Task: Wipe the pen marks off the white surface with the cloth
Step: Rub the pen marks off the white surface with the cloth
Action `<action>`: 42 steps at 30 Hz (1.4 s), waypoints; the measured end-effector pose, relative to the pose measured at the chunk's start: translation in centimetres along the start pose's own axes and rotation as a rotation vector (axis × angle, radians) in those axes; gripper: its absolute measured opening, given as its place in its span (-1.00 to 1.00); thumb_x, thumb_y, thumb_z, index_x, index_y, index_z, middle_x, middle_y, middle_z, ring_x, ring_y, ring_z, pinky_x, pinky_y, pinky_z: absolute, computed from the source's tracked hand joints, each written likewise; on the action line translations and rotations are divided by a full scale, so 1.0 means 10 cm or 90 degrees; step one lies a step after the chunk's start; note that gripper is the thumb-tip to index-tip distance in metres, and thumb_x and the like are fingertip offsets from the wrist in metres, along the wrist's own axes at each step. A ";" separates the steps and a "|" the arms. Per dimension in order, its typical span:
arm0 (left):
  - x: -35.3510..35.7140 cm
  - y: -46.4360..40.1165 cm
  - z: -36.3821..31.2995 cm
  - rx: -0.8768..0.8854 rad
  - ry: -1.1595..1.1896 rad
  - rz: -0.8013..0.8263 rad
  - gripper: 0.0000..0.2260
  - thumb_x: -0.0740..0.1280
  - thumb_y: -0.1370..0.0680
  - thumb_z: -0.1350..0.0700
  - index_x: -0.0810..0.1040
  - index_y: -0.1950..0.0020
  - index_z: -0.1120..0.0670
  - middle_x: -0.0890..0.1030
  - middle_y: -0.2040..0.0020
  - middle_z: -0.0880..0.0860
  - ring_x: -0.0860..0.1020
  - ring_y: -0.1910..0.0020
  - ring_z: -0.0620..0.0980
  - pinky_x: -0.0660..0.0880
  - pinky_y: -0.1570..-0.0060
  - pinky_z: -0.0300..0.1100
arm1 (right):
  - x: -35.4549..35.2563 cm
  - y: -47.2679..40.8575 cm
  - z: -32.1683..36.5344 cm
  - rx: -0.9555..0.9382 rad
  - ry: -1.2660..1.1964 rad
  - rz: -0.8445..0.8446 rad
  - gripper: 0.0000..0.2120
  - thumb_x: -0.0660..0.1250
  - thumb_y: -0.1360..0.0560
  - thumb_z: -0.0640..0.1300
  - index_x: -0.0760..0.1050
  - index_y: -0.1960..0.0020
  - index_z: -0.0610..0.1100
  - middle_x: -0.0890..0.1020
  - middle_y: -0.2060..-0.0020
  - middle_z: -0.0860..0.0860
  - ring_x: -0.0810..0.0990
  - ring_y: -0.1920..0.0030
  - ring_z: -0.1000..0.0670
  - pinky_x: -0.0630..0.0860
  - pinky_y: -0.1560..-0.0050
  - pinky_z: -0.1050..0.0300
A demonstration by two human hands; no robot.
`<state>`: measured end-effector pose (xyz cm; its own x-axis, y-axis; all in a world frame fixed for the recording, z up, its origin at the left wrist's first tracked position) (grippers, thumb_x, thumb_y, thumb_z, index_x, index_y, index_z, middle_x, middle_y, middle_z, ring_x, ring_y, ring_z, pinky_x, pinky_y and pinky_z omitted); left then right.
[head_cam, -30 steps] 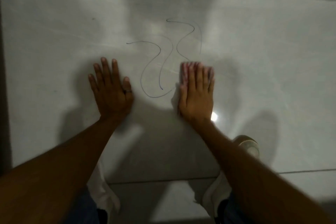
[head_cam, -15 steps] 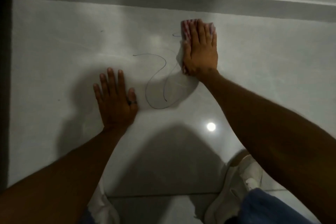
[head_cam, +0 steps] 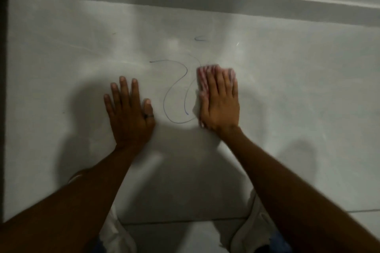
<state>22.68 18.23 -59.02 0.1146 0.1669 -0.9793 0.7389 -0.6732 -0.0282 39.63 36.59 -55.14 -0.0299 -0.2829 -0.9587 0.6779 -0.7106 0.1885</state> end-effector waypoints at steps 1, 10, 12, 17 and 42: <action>0.00 0.00 0.01 -0.001 -0.005 -0.001 -0.41 0.01 -0.76 -0.13 0.08 -0.78 0.03 0.11 -0.78 0.18 0.07 -0.77 0.26 -0.02 -0.73 0.26 | -0.06 -0.23 0.00 0.018 -0.017 -0.023 -0.38 -0.02 -0.75 0.12 0.05 -0.76 -0.05 0.12 -0.78 -0.12 0.00 -0.79 -0.21 -0.02 -0.80 -0.27; 0.01 0.01 0.00 0.011 -0.032 -0.026 -0.41 -0.03 -0.78 -0.16 0.09 -0.78 0.02 0.14 -0.78 0.18 0.10 -0.76 0.25 0.00 -0.73 0.24 | -0.22 -1.21 0.48 -0.126 0.004 0.001 -0.38 -0.11 -0.75 0.14 0.00 -0.77 -0.04 0.08 -0.78 -0.14 -0.03 -0.79 -0.20 -0.07 -0.80 -0.28; 0.00 0.01 -0.01 0.010 -0.031 -0.027 -0.41 -0.03 -0.78 -0.16 0.10 -0.78 0.03 0.14 -0.78 0.18 0.10 -0.76 0.25 0.00 -0.73 0.24 | -0.24 -1.21 0.38 -0.104 -0.012 -0.014 -0.41 -0.07 -0.76 0.11 0.04 -0.76 -0.04 0.13 -0.77 -0.12 0.00 -0.79 -0.19 -0.07 -0.81 -0.24; -0.04 0.01 -0.04 0.004 -0.024 -0.002 -0.41 -0.04 -0.77 -0.16 0.13 -0.78 0.05 0.14 -0.78 0.19 0.10 -0.76 0.26 0.03 -0.72 0.28 | -0.15 -1.03 0.62 -0.075 -0.001 -0.005 -0.38 -0.06 -0.77 0.13 -0.01 -0.77 -0.06 0.06 -0.78 -0.15 -0.05 -0.79 -0.21 -0.08 -0.81 -0.26; -0.13 -0.02 -0.07 -0.004 0.008 0.014 -0.43 0.08 -0.76 -0.08 0.19 -0.76 0.08 0.16 -0.77 0.20 0.10 -0.76 0.28 0.04 -0.72 0.31 | 0.07 -0.21 0.50 -0.132 -0.033 -0.036 -0.42 0.05 -0.76 0.05 0.08 -0.76 0.01 0.16 -0.77 -0.10 0.04 -0.79 -0.19 0.06 -0.78 -0.31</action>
<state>22.86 18.61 -57.63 0.1393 0.1609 -0.9771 0.7405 -0.6720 -0.0051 34.53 34.72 -55.10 -0.1067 -0.2824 -0.9533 0.8104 -0.5803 0.0812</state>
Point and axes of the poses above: each hand's wrist, its own y-axis away from the middle knuckle, its own x-axis out of the palm, z = x × y, the point moved 1 cm from there along -y, towards the middle knuckle
